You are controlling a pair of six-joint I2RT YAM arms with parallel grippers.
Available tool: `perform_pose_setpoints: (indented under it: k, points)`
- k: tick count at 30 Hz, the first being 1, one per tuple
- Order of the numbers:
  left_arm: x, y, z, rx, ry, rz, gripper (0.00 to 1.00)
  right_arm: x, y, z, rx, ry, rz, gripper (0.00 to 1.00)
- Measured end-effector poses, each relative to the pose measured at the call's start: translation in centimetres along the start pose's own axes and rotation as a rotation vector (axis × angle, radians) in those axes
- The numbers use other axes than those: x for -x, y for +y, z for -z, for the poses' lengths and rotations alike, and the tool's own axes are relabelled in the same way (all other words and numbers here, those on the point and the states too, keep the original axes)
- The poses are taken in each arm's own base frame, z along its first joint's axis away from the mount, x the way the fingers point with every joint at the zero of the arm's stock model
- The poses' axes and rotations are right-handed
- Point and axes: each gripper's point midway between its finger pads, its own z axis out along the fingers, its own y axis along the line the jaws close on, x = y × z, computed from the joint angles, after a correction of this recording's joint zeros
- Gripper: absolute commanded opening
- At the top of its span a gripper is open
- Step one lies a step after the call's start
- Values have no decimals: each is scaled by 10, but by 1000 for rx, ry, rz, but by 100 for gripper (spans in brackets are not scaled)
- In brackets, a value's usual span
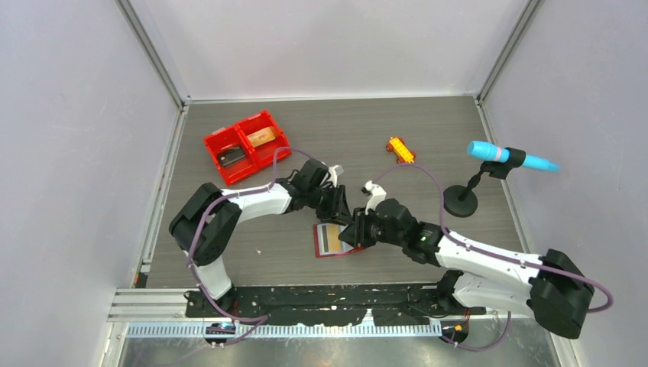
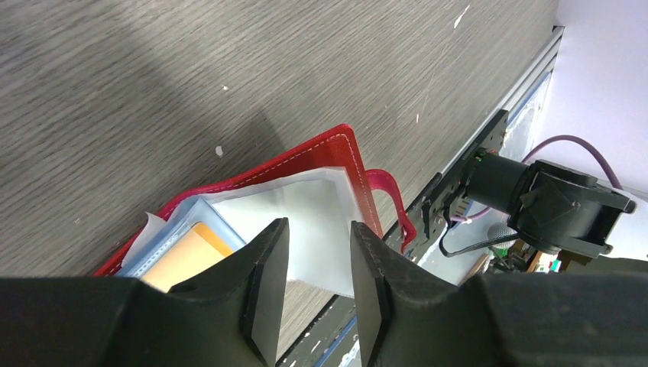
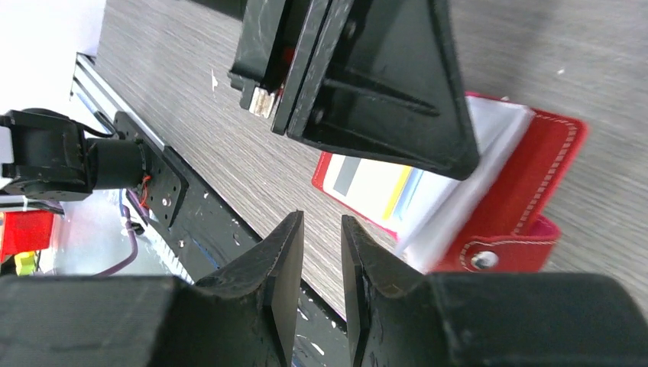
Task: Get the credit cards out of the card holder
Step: Open the card holder at the center of the board, then remove the credit card from the card holder.
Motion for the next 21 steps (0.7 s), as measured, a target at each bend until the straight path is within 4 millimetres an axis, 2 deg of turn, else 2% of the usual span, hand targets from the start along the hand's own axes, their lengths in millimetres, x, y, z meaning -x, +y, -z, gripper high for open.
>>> perform_pose_setpoints:
  k: [4, 10, 16, 21]
  points:
    - [2, 4, 1, 11, -7, 3, 37, -16, 0, -16, -15, 46, -13, 32]
    - [8, 20, 12, 54, -28, 22, 37, -23, -12, -31, -76, 50, -48, 32]
    - [19, 34, 36, 103, -86, 36, 37, -22, -25, -34, -132, 30, -55, 32]
    - [7, 44, 46, 144, -85, 32, 37, -22, -34, -34, -163, 19, -59, 32]
